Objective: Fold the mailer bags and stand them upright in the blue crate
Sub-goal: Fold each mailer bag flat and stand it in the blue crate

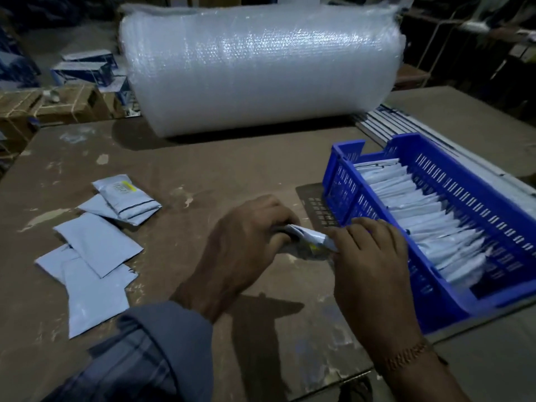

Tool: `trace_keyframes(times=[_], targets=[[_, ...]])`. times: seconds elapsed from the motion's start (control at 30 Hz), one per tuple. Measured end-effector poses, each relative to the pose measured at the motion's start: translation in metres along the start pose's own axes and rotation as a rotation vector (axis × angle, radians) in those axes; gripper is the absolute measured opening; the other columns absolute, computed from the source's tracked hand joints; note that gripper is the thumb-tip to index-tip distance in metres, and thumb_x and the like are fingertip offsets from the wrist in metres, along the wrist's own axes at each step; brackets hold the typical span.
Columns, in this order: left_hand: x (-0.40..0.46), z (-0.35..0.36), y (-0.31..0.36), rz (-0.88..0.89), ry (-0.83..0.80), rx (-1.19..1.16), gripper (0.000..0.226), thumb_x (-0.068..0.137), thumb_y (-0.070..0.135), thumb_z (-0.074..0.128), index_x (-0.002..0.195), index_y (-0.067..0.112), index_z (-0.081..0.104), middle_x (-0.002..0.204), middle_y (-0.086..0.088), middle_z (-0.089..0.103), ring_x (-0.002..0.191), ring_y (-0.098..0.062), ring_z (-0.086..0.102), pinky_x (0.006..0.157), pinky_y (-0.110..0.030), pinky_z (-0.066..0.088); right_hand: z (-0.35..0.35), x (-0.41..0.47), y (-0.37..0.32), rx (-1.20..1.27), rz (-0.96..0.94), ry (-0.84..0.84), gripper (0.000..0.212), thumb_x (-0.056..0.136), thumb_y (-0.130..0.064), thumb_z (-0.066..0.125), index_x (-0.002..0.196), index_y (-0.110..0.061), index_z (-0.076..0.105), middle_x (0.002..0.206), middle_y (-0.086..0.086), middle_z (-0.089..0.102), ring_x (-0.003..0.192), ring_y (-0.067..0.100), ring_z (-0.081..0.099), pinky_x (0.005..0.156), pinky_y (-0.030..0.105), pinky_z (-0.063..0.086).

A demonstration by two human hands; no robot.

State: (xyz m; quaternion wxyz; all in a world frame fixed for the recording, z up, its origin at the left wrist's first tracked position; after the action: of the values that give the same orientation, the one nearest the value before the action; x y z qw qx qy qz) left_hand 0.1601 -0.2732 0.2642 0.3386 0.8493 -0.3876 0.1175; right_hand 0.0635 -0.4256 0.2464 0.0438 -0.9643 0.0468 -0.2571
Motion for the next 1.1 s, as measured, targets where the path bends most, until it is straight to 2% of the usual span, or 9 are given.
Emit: trace_keyframes(times=[0.2, 0.37, 0.5, 0.6, 0.73, 0.8, 0.87, 0.93, 1.1], targets=[[0.045, 0.031, 0.045, 0.04, 0.123, -0.039, 0.018, 0.085, 0.029, 0.069, 0.1, 0.027, 0.078, 0.097, 0.014, 0.067, 0.087, -0.008, 0.06, 0.073, -0.036, 0.049, -0.03, 0.019, 0.078, 0.057, 0.03, 0.149, 0.024, 0.089, -0.016, 0.06, 0.11, -0.018, 0.071, 0.106, 0.002, 0.07, 0.118, 0.035, 0.058, 0.105, 0.052, 0.035], [0.085, 0.089, 0.096, 0.067, 0.175, -0.182, 0.014, 0.089, 0.022, 0.086, 0.102, 0.02, 0.08, 0.096, 0.009, 0.07, 0.087, -0.009, 0.062, 0.074, -0.03, 0.048, -0.046, 0.036, 0.173, 0.118, 0.036, 0.118, 0.027, 0.081, -0.002, 0.078, 0.102, -0.018, 0.071, 0.098, 0.002, 0.068, 0.102, 0.035, 0.059, 0.097, 0.048, 0.04], [0.117, 0.141, 0.133, 0.075, 0.175, -0.287, 0.013, 0.092, 0.028, 0.085, 0.098, 0.018, 0.08, 0.091, 0.008, 0.071, 0.084, -0.009, 0.065, 0.075, -0.026, 0.049, -0.046, 0.045, 0.259, 0.131, 0.071, -0.056, 0.038, 0.073, -0.002, 0.085, 0.099, -0.025, 0.071, 0.093, -0.007, 0.068, 0.092, 0.031, 0.061, 0.087, 0.049, 0.048], [0.133, 0.188, 0.137, -0.015, 0.137, -0.371, 0.026, 0.102, 0.041, 0.069, 0.091, 0.019, 0.078, 0.085, 0.01, 0.069, 0.081, -0.011, 0.065, 0.074, -0.032, 0.05, -0.033, 0.043, 0.321, 0.143, 0.118, -0.29, 0.039, 0.071, 0.0, 0.083, 0.092, -0.031, 0.073, 0.086, -0.009, 0.071, 0.085, 0.029, 0.066, 0.074, 0.038, 0.05], [0.14, 0.254, 0.108, -0.186, 0.08, -0.357, 0.022, 0.104, 0.036, 0.063, 0.095, 0.02, 0.076, 0.1, 0.008, 0.07, 0.102, -0.011, 0.067, 0.091, -0.039, 0.052, -0.001, 0.027, 0.376, 0.159, 0.129, -0.604, 0.041, 0.071, -0.005, 0.077, 0.072, -0.044, 0.066, 0.07, -0.021, 0.069, 0.074, 0.004, 0.066, 0.064, 0.03, 0.051], [0.136, 0.279, 0.092, -0.244, 0.043, -0.262, 0.016, 0.101, 0.033, 0.065, 0.099, 0.023, 0.076, 0.109, 0.007, 0.069, 0.113, -0.012, 0.064, 0.103, -0.038, 0.046, 0.013, 0.022, 0.387, 0.081, 0.09, -0.674, 0.034, 0.069, -0.013, 0.078, 0.072, -0.046, 0.069, 0.074, -0.02, 0.071, 0.08, 0.006, 0.066, 0.07, 0.031, 0.054], [0.13, 0.294, 0.085, -0.275, 0.019, -0.188, 0.013, 0.102, 0.032, 0.067, 0.103, 0.023, 0.077, 0.117, 0.007, 0.068, 0.123, -0.014, 0.059, 0.121, -0.033, 0.03, 0.029, 0.018, 0.391, -0.052, 0.039, -0.735, 0.028, 0.069, -0.023, 0.079, 0.084, -0.047, 0.076, 0.087, -0.013, 0.075, 0.093, 0.019, 0.067, 0.08, 0.032, 0.053], [0.126, 0.301, 0.085, -0.288, 0.014, -0.159, 0.015, 0.105, 0.028, 0.064, 0.106, 0.022, 0.078, 0.121, 0.007, 0.065, 0.127, -0.014, 0.054, 0.127, -0.03, 0.014, 0.051, 0.011, 0.396, -0.13, 0.003, -0.797, 0.032, 0.069, -0.028, 0.081, 0.096, -0.046, 0.078, 0.097, -0.009, 0.076, 0.103, 0.022, 0.065, 0.087, 0.033, 0.05], [0.122, 0.307, 0.08, -0.315, -0.016, -0.138, 0.027, 0.109, 0.036, 0.052, 0.113, 0.023, 0.075, 0.12, 0.011, 0.061, 0.125, -0.013, 0.056, 0.129, -0.045, 0.017, 0.083, 0.006, 0.405, -0.005, 0.0, -0.894, 0.035, 0.071, -0.016, 0.081, 0.103, -0.031, 0.079, 0.106, -0.005, 0.074, 0.106, 0.019, 0.067, 0.087, 0.031, 0.055]])
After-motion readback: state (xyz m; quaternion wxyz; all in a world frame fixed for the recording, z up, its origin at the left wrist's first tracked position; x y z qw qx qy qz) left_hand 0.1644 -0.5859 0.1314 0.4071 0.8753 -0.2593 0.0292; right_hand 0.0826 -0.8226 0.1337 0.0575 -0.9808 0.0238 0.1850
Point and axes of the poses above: each hand's wrist, its own x-axis towards the middle knuckle, its own z-axis out of the palm, y = z × x, the point moved 7 cm from there along x, towards the middle knuckle
